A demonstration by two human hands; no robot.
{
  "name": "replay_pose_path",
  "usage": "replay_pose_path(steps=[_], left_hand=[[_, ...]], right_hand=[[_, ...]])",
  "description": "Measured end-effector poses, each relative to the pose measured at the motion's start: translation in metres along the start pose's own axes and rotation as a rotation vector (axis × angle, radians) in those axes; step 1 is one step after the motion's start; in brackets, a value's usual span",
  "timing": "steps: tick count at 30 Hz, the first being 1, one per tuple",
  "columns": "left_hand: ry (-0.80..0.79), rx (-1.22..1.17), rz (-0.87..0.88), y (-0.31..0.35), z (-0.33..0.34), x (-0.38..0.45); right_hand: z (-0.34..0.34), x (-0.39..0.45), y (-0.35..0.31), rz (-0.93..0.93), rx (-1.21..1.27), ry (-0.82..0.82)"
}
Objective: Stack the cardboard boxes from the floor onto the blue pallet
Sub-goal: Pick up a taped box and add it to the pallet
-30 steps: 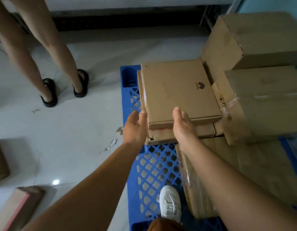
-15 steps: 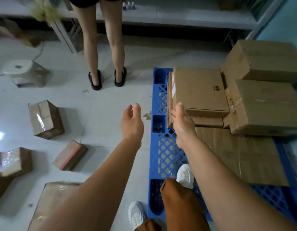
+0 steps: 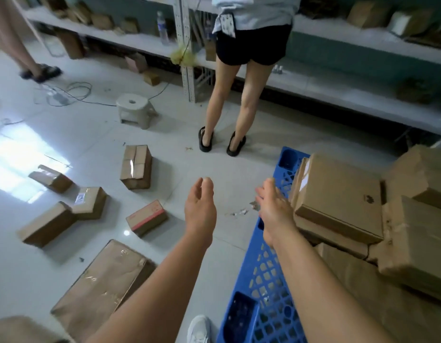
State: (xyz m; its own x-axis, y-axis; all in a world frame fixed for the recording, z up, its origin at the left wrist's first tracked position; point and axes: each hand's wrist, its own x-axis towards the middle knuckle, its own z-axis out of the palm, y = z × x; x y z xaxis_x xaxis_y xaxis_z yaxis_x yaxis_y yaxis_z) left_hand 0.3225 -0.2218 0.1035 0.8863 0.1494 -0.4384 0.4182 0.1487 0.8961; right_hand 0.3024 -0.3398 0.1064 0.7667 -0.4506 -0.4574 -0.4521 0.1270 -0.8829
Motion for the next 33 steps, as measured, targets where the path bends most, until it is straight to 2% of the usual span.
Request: replay_pose_path(steps=[10,16,26,33], left_hand=[[0.249,-0.109,0.051,-0.012,-0.078,-0.074],[0.429,-0.106,0.069,-0.029,-0.149,-0.103],[0.667,-0.152,-0.026,-0.058,-0.308,-0.099],[0.767,-0.218,-0.068,-0.073,-0.409,-0.066]], right_hand=[[0.025,-0.085,0.015,-0.037,-0.104,-0.316],[0.067,-0.126,0.035,-0.024,-0.186,-0.487],[0.219,-0.180,0.080,0.060,-0.300,-0.701],[0.336,-0.199,0.125,0.082,-0.396,-0.758]])
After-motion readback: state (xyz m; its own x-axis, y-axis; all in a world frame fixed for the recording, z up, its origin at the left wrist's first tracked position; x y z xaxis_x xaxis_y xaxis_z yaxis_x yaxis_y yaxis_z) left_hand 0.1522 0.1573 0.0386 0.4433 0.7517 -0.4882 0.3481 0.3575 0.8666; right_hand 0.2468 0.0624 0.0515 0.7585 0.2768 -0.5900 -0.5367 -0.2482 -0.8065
